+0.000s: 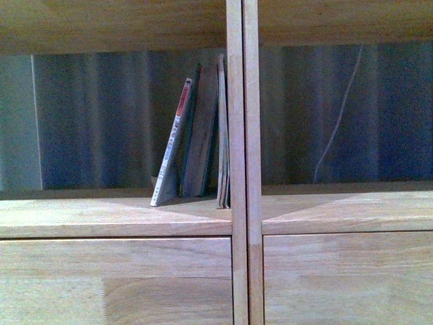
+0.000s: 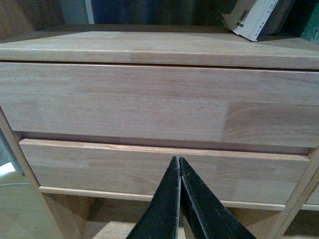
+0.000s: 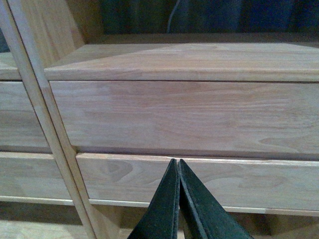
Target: Organize books on shelf
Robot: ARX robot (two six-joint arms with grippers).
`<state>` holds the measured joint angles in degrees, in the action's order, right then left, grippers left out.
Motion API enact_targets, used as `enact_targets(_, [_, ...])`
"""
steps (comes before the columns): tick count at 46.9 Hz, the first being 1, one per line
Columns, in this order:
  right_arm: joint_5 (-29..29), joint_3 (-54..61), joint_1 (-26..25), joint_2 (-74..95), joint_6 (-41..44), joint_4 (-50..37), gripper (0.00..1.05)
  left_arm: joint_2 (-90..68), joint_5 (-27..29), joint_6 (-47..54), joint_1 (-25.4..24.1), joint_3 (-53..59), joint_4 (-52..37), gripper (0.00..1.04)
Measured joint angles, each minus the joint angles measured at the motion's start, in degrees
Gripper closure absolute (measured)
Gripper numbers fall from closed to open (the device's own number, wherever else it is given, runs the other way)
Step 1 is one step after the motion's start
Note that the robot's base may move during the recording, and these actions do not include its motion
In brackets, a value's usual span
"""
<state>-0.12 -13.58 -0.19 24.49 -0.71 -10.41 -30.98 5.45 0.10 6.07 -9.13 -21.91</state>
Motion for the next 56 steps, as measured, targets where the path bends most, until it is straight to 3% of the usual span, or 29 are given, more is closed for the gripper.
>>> enact_targets(3, [-0.04, 1.95, 0.0, -1.49, 0.13, -0.39, 1.02, 2.08, -4.83, 0.02, -4.02, 1.42, 0.68, 1.02])
enact_targets(6, [0.0, 3.65, 0.02, -3.02, 0.15, -0.5, 1.02, 3.85, -4.87, 0.0, -5.64, 2.47, 1.33, 1.02])
enact_targets(38, [-0.04, 10.88, 0.02, -13.27, 0.33, 2.03, 1.02, 16.85, -5.49, 0.0, -5.81, 8.46, 7.96, 1.02])
enact_targets(44, [0.04, 11.74, 0.02, -20.7, 0.35, 10.1, 1.02, 18.93, -5.42, 0.0, -5.81, 8.46, 9.75, 1.02])
enact_targets(49, [0.09, 12.66, 0.02, -23.93, 0.39, 10.25, 1.02, 20.63, -5.44, 0.0, -5.81, 8.46, 11.5, 1.02])
enact_targets(56, [0.11, 12.66, 0.02, -24.06, 0.37, 10.34, 1.02, 30.21, -5.42, 0.0, -5.81, 8.44, 21.53, 1.02])
